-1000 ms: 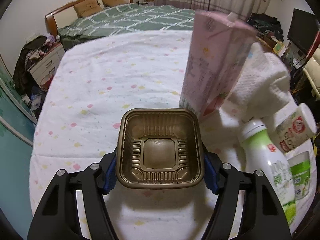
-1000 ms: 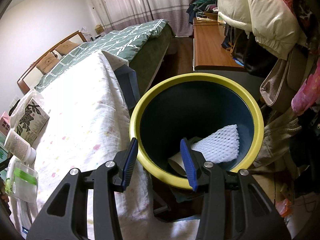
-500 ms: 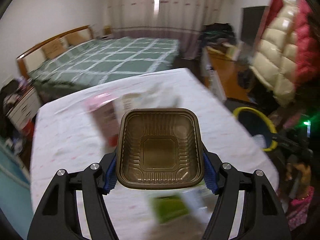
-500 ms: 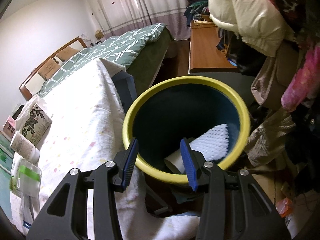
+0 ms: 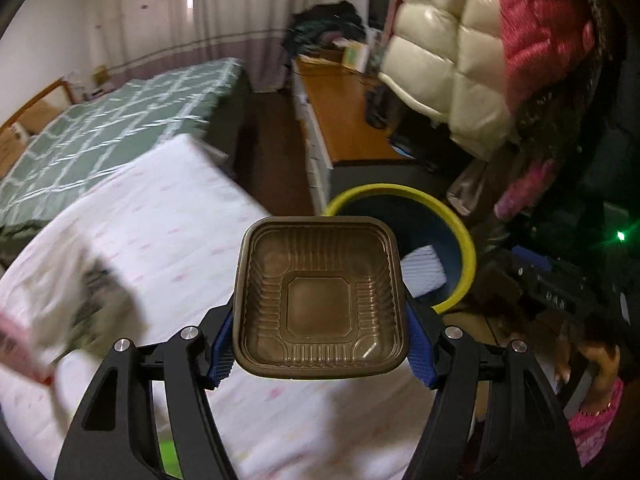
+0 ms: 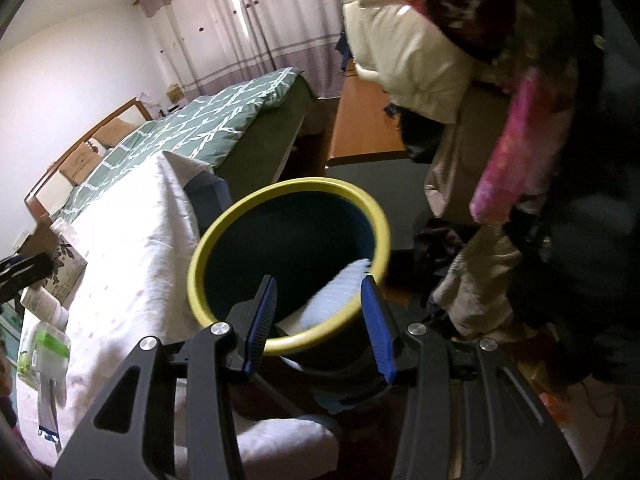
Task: Collect trash
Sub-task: 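Carry the brown tray over the yellow bin and open the left gripper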
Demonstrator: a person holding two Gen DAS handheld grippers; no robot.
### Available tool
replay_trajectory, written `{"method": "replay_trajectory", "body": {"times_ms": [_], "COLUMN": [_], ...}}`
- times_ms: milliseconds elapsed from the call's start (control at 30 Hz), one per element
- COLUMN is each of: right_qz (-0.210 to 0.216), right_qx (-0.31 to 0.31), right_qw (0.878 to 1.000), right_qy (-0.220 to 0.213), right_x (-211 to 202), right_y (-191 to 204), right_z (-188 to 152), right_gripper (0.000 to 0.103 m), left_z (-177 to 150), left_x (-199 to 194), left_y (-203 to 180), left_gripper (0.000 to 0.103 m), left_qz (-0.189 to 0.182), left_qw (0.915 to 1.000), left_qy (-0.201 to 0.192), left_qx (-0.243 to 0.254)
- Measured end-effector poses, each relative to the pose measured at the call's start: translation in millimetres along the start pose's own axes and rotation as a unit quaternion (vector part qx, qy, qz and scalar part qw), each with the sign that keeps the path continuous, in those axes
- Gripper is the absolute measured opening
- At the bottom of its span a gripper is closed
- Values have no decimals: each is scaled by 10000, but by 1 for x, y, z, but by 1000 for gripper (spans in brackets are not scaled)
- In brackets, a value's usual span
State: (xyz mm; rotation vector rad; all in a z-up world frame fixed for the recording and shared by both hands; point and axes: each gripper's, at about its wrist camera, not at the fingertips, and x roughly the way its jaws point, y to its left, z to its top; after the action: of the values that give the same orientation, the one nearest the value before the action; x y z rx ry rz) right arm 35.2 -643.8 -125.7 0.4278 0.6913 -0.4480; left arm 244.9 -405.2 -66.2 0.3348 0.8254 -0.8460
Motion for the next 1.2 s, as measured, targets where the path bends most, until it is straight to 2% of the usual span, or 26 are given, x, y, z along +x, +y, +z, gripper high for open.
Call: {"method": "replay_trajectory", "body": {"times_ms": [100,300,433,600,667,700,900,967,1033,1200], "right_qz": [-26,-54,-90,-143,-149,-148,-115,-96,-48,88], "right_qx": [93,230,271,304,301,292,197,148,91,-128], "right_qw": [10000,9997,9996,9994,9994,9994,9997,9998,9999,9998], "right_qy": [12,34,47,64,68,66,42,33,34,89], "right_x": [-1,-3,-4,-5,-5,-6,-12,-13,-15,-14], "right_y": [-13,-31,-36,-40,-39,-38,-29,-24,-18,5], "right_z": [-1,-3,-5,-6,-6,-6,-6,-6,-7,-10], "right_gripper": [42,42,42,43,46,46,47,47,48,48], "left_z": [15,34,40,48,52,54,56,54,51,26], "left_x": [30,81,109,131,135,136,105,75,42,-34], "left_y": [-28,-58,-66,-73,-74,-74,-63,-58,-51,-22], "left_gripper": [68,68,68,69,77,86,87,87,92,96], "left_qz": [-63,-138,-267,-169,-137,-105,-192,-136,-35,122], "left_qw": [9997,9986,9976,9976,9977,9980,9992,9999,9998,9961], "left_qy": [142,412,601,617,622,578,340,95,-198,-762], "left_qx": [162,299,238,256,240,219,7,10,-29,-428]}}
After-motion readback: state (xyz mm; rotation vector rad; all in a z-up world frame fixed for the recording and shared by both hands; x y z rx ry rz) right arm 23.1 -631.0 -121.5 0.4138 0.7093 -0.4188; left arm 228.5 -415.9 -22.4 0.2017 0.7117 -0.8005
